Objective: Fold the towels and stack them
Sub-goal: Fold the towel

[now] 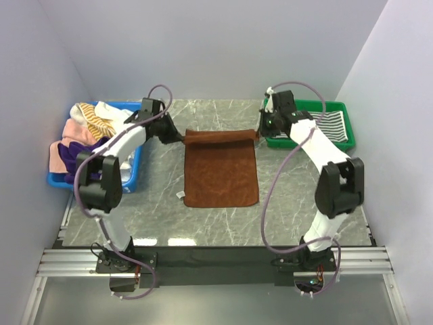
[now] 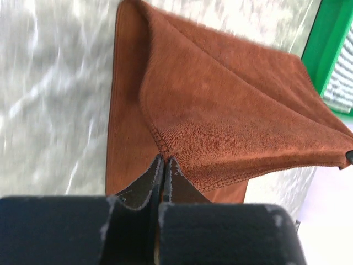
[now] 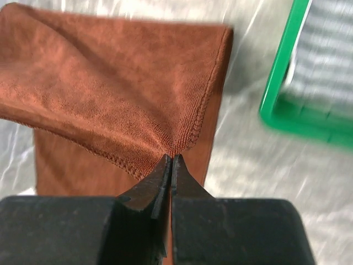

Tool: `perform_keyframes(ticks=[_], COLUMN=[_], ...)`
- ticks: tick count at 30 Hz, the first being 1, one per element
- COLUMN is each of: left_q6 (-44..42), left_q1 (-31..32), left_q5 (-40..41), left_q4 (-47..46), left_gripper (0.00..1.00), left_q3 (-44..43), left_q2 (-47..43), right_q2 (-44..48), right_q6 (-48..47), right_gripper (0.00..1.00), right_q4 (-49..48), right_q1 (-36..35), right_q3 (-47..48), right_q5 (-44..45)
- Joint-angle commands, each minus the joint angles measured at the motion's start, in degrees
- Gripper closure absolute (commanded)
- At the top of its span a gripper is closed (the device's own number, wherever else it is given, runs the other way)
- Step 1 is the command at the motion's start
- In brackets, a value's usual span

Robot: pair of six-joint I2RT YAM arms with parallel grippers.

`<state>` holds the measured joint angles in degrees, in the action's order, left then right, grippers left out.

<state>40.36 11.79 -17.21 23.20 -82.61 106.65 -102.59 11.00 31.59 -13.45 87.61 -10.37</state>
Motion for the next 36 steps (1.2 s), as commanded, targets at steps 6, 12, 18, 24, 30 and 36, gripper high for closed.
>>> perform_keyframes(ticks=[6, 12, 18, 24, 30, 36], left_q6=[0.2, 2.9, 4.8, 4.9, 6.1, 6.2], left_q1=[1.4, 5.3, 6.3, 6.9, 8.1, 8.4], left_q5=[-0.1, 1.3, 3.3, 4.0, 4.7, 5.6], left_q4=[1.1, -1.9, -4.8, -6.5, -10.2, -10.4], left_gripper=[0.99, 0.99, 1.0, 0.99, 0.99, 0.99], left_q3=[14.3, 25.5, 34.8, 40.2, 44.2, 44.8], left_q2=[-14.2, -21.8, -24.3, -23.9, -21.0, -21.2], right_q2=[16.1, 24.6, 26.1, 24.5, 20.0, 17.4], right_q6=[6.7, 8.9, 10.3, 11.9, 13.5, 14.0], right_gripper=[1.0, 1.0, 1.0, 1.0, 1.0, 1.0], right_q4=[-1.4, -3.6, -6.3, -8.6, -9.4, -10.1], right_q1=[0.0, -2.2, -4.1, -4.0, -3.9, -4.0], right_q3=[-19.7, -30.7, -39.5, -45.4, -46.7, -46.7], right_q5=[-4.7, -7.2, -9.0, -10.7, -7.8, -6.1])
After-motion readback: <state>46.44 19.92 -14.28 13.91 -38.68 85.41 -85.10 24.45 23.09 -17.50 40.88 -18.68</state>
